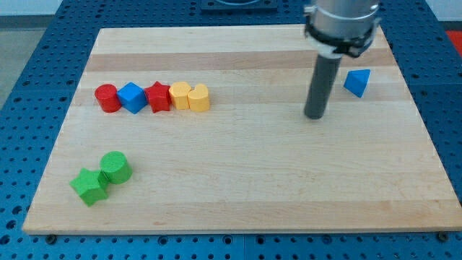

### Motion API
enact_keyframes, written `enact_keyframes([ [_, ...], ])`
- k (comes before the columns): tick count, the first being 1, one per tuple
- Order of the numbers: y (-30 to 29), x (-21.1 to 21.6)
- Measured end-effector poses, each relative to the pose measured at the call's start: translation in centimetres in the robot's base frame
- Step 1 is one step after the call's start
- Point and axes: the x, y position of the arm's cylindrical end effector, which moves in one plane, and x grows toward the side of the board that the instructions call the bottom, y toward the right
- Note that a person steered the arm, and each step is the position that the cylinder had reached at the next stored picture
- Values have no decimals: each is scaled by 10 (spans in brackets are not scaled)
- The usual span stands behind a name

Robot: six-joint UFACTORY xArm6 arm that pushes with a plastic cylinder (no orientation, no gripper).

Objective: Move the blue cube to blue triangle

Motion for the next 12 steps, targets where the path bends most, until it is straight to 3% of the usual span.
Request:
enact_keyframes([
  [4, -190, 12],
  [7, -299, 12],
  [12, -307, -53],
])
